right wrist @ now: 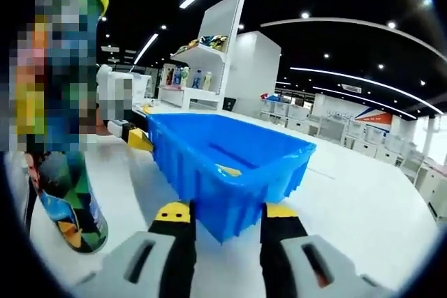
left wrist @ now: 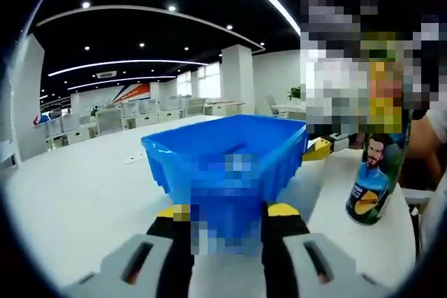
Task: Open the lid of the chip container on the table, take out the chips, place them into the box in front of the container, and close the lid
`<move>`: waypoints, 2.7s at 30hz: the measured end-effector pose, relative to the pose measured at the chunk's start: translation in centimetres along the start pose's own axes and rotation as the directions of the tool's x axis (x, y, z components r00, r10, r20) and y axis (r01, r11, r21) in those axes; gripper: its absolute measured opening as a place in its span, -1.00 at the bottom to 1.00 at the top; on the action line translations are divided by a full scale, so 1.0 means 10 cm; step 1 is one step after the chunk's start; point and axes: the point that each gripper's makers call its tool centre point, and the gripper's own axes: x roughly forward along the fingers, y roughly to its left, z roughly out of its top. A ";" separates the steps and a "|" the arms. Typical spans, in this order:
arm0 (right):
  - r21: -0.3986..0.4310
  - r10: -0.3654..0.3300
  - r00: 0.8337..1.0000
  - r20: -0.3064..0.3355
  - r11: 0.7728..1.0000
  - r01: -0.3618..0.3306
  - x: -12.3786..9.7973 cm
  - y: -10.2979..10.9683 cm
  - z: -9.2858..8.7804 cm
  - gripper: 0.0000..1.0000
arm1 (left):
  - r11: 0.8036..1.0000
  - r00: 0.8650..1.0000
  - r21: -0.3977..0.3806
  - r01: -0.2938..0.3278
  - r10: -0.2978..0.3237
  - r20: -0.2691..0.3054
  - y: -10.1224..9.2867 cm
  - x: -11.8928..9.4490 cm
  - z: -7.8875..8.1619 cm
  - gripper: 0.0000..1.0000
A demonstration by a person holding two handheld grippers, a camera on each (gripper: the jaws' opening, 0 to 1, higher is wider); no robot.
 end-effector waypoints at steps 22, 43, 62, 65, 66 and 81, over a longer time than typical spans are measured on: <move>0.002 -0.004 0.997 -0.071 1.000 0.004 0.42 -0.46 -0.22 -0.31 | 1.000 0.998 0.002 0.011 -0.011 -0.069 0.37 0.55 -0.10 -0.24; -0.078 -0.029 0.991 -0.133 0.997 0.019 0.39 -0.52 -0.31 -0.12 | 0.998 0.993 -0.060 0.008 -0.015 -0.115 0.36 0.53 -0.20 0.06; 0.057 -0.075 0.976 -0.203 0.994 0.088 -0.31 -0.43 -0.21 0.14 | 0.995 0.973 -0.054 -0.089 0.076 -0.218 0.29 -0.48 -0.16 0.33; 0.081 -0.080 0.976 -0.203 0.992 0.098 -0.43 -0.37 -0.18 0.14 | 0.994 0.970 -0.068 -0.088 0.070 -0.234 0.29 -0.61 -0.12 0.34; 0.093 -0.081 0.976 -0.203 0.990 0.101 -0.48 -0.34 -0.17 0.14 | 0.993 0.969 -0.071 -0.091 0.071 -0.236 0.31 -0.65 -0.11 0.33; 0.117 -0.122 0.959 -0.256 0.981 0.156 -1.11 0.07 -0.04 0.08 | 0.989 0.948 -0.087 -0.122 0.090 -0.305 -0.22 -1.10 -0.18 0.36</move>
